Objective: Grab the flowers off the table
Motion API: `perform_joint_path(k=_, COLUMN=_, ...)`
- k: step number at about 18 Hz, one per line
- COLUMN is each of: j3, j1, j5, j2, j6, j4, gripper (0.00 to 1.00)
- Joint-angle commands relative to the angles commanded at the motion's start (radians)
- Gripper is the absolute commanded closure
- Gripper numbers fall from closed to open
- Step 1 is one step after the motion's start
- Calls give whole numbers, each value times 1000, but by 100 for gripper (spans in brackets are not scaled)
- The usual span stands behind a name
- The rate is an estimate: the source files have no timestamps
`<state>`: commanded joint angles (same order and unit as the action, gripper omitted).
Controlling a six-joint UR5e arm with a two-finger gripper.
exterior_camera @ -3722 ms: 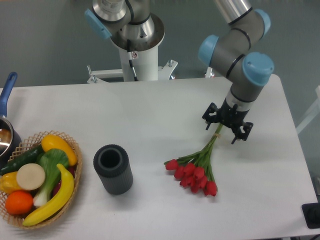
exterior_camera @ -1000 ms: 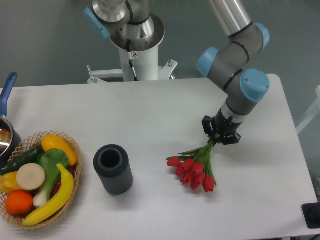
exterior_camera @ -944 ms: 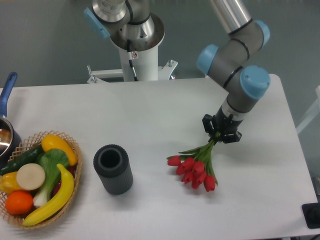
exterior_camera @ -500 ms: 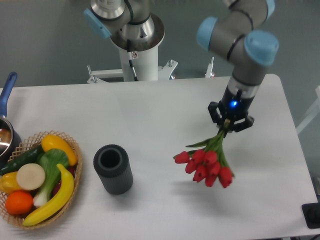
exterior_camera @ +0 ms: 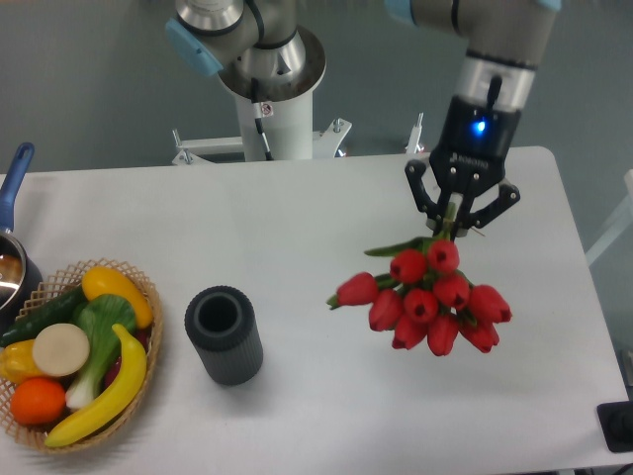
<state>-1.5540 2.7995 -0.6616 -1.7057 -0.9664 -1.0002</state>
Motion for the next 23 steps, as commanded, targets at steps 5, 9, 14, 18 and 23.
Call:
perform_joint_path(k=5, j3=-3, j1=-8, j5=171, j2=-8, j6=3, j4=26, gripper=79)
perform_joint_path(k=9, j3=0, j1=-14, j5=237, j2=-26, j6=9, j4=28, gripper=79)
perform_joint_path(k=14, j3=-6, j1=-20, j5=244, j2=-25, j6=12, j4=31, gripper=79)
perform_joint_path(k=18, j3=-5, j1=-11, j5=252, j2=-25, j6=12, j4=31, gripper=79)
perform_joint_path(k=23, j3=-14, j1=-5, j5=274, j2=-22, j6=12, j4=31, gripper=79)
